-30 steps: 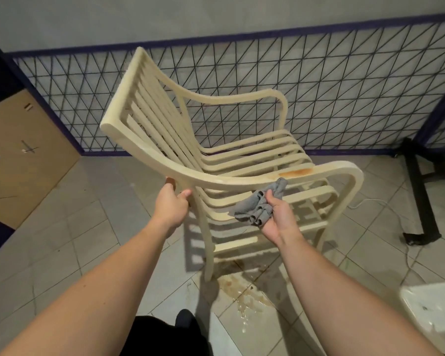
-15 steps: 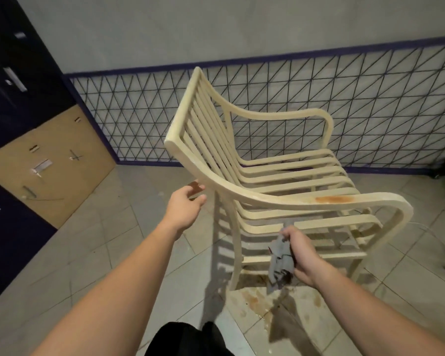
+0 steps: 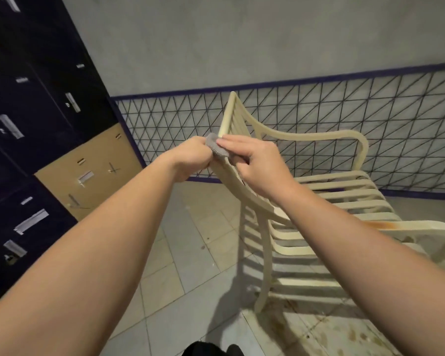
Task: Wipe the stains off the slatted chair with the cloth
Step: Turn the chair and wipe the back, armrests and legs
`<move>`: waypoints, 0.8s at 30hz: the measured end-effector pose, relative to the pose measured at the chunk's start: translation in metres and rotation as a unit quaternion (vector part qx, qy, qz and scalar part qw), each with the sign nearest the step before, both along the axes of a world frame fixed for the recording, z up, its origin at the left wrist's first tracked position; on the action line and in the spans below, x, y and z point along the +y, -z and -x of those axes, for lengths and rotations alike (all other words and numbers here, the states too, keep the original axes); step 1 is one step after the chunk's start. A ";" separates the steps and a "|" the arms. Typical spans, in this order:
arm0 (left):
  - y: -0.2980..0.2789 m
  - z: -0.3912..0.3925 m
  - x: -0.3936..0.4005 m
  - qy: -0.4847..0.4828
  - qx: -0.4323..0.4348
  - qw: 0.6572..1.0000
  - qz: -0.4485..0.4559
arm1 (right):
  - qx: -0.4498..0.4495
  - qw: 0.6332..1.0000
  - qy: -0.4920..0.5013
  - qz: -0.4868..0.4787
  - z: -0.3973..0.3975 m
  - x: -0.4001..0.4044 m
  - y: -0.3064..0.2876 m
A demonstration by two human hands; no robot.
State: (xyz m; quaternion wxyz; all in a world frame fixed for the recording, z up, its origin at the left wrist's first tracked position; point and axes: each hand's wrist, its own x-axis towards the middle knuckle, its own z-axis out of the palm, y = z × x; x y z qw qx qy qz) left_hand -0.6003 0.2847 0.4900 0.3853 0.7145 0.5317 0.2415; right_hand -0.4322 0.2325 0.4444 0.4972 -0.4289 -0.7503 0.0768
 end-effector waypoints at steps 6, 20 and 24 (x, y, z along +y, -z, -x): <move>0.000 0.017 0.001 -0.045 -0.208 0.972 0.100 | -0.212 0.976 0.010 0.054 -0.024 -0.009 0.078; 0.012 0.000 0.015 -0.098 -0.059 0.993 -0.042 | -0.273 0.958 -0.028 0.077 -0.051 -0.009 0.079; 0.009 0.002 0.016 -0.091 -0.036 0.994 -0.044 | -0.137 0.987 0.030 0.073 -0.069 -0.005 0.057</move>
